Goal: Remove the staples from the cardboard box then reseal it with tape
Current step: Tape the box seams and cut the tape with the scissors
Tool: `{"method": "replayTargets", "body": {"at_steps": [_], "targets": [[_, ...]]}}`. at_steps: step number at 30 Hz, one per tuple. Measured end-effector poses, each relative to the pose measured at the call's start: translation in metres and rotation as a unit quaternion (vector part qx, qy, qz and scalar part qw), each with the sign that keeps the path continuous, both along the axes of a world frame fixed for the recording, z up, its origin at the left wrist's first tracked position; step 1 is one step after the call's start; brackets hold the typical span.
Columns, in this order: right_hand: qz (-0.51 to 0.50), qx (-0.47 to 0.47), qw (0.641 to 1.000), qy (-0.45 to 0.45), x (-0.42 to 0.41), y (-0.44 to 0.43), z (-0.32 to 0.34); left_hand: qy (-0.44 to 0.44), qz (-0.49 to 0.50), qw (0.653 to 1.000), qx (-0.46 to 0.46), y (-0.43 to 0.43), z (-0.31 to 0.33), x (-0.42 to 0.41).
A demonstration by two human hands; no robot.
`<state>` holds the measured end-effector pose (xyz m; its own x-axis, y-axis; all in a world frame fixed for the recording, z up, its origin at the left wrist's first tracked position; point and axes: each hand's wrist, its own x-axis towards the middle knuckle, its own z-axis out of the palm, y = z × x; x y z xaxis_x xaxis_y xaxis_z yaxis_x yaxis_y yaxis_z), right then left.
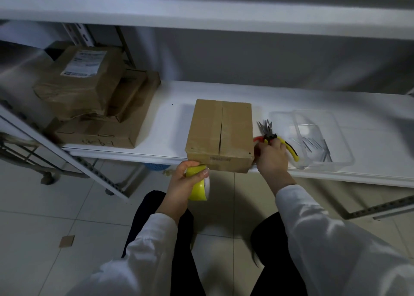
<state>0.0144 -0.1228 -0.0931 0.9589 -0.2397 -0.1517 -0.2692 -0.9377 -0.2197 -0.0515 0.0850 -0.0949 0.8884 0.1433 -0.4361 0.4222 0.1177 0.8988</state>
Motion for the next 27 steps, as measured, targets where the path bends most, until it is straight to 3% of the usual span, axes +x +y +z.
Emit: {"method": "replayTargets", "body": {"at_steps": [2, 6, 9, 11, 13, 18, 27], "targets": [[-0.005, 0.017, 1.0, -0.019, 0.0, 0.0, 0.0, 0.0, -0.001, 1.0, -0.003, 0.0, 0.001, 0.0], [-0.072, 0.249, 0.959, -0.117, 0.005, -0.001, 0.003, -0.011, 0.004, 1.0, -0.013, -0.002, 0.002, 0.0], [-0.137, 0.423, 0.875, -0.194, 0.008, -0.002, 0.012, -0.012, 0.006, 1.0, -0.02, -0.004, 0.002, -0.001], [-0.2, 0.537, 0.792, -0.211, 0.006, -0.003, 0.02, -0.011, 0.006, 1.0, -0.024, -0.004, 0.002, -0.002], [-0.245, 0.6, 0.732, -0.209, 0.003, -0.005, 0.022, -0.011, 0.005, 1.0, -0.024, -0.003, 0.001, -0.001], [-0.324, 0.62, 0.686, -0.199, 0.0, -0.005, 0.024, -0.013, 0.004, 1.0, -0.014, -0.001, 0.001, -0.002], [-0.38, 0.604, 0.673, -0.197, 0.001, -0.004, 0.033, -0.009, 0.003, 1.0, -0.019, -0.001, 0.003, -0.004]]}}
